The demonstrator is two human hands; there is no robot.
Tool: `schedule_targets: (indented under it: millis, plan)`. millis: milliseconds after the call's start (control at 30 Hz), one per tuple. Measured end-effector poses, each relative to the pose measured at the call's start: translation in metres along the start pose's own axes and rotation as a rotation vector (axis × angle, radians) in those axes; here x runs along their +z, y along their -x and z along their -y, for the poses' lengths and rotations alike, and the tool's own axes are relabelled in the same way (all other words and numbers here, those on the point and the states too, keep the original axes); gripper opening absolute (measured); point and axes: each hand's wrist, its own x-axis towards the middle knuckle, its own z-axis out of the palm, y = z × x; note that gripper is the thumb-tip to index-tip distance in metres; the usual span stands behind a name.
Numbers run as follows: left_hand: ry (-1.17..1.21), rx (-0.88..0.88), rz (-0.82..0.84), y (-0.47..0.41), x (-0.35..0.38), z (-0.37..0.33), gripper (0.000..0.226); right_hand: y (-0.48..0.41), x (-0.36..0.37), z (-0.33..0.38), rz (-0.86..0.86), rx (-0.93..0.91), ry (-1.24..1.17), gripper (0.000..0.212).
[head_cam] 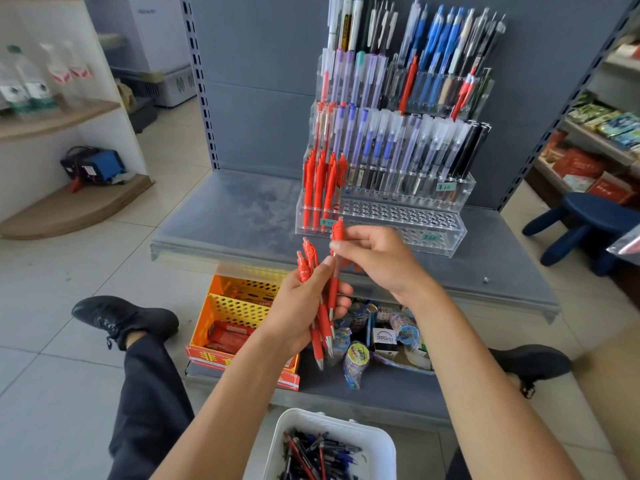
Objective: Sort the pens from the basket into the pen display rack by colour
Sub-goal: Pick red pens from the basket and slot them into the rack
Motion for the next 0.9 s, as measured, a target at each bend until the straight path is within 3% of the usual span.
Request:
schedule_targets:
  millis: [100, 200, 300, 500, 700, 900]
  plan:
    - [0.009, 0.021, -0.029, -0.006, -0.003, 0.001, 0.03, -0.006, 0.0, -0.001, 0.001, -0.074, -0.041, 0.013]
    - [0.049, 0.005, -0.057, -0.013, -0.004, 0.002, 0.028, -0.017, -0.004, 0.007, -0.209, -0.224, -0.103, 0.02]
    - [0.058, -0.012, -0.078, -0.016, -0.007, 0.003, 0.024, -0.034, -0.011, 0.02, -0.387, -0.413, -0.014, 0.022]
    - [0.059, -0.059, -0.08, -0.02, -0.008, 0.005, 0.023, -0.069, -0.013, 0.033, -0.563, -0.62, 0.138, 0.028]
    - [0.075, -0.072, -0.059, -0.024, -0.012, 0.005, 0.023, -0.085, -0.009, 0.023, -0.584, -0.595, 0.188, 0.037]
    - [0.086, -0.096, -0.058, -0.025, -0.015, 0.009, 0.025, -0.093, -0.015, 0.014, -0.515, -0.485, 0.229, 0.032]
